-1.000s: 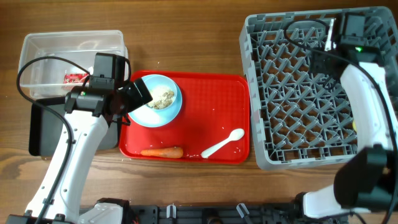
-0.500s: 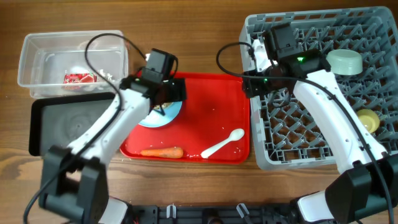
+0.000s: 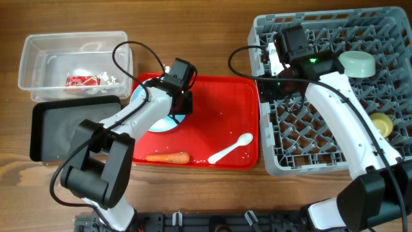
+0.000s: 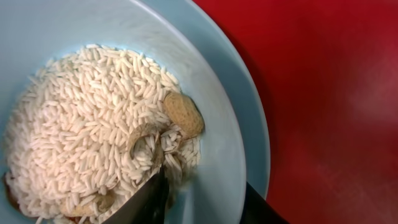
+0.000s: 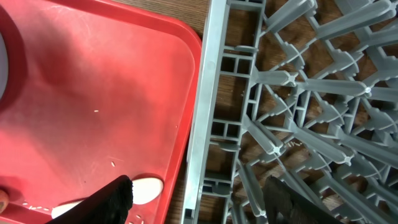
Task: Sort waste into correct bins and load items into the dishwasher rack
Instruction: 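Grasp the light-blue bowl of rice with the left gripper, then tip the rice and peanuts onto the black tray with the left gripper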
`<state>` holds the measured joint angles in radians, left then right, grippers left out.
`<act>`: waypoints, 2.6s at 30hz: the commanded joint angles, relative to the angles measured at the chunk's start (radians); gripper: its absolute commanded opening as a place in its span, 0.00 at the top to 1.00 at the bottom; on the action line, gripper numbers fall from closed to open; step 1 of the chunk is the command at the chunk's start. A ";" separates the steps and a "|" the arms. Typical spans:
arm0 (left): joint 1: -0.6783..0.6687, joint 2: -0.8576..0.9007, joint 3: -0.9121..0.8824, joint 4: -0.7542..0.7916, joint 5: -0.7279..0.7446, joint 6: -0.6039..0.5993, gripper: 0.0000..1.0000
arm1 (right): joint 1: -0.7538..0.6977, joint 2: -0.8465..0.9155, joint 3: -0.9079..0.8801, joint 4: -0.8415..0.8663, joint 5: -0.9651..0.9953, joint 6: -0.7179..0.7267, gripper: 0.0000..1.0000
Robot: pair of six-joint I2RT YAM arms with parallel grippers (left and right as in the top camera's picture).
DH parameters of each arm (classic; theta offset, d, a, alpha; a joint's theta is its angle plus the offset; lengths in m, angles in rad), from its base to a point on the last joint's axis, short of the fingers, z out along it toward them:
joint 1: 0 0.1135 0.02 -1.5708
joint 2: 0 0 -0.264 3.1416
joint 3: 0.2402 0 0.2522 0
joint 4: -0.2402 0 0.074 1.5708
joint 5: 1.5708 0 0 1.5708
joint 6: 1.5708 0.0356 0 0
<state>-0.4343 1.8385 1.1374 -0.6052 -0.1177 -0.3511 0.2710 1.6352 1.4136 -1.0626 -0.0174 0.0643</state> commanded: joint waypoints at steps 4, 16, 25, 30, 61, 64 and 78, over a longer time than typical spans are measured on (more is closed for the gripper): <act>-0.014 0.001 0.006 -0.024 -0.031 -0.003 0.91 | -0.002 -0.003 -0.001 -0.005 0.018 0.017 0.30; -0.005 -0.180 0.006 -0.174 -0.104 -0.054 0.96 | -0.002 -0.003 -0.001 -0.020 0.018 0.016 0.30; 0.389 -0.445 0.006 -0.322 0.127 -0.061 0.96 | -0.112 -0.111 -0.001 -0.044 0.017 0.018 0.32; 0.705 -0.439 0.005 -0.320 0.348 0.058 0.96 | -0.162 -0.128 -0.001 -0.060 0.017 0.017 0.32; 1.337 -0.061 -0.121 -0.397 1.573 0.639 0.96 | -0.162 -0.128 -0.001 -0.064 0.018 0.014 0.32; 1.337 -0.061 -0.121 -0.397 1.619 0.635 0.96 | -0.162 -0.128 -0.001 -0.065 0.018 0.014 0.32; 1.329 -0.060 -0.121 -0.362 1.560 0.510 0.96 | -0.164 -0.128 -0.001 -0.069 0.018 0.012 0.32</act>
<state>0.8970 1.7695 1.0187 -0.9222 1.4464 0.1467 0.1093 1.5215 1.4132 -1.1275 -0.0170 0.0673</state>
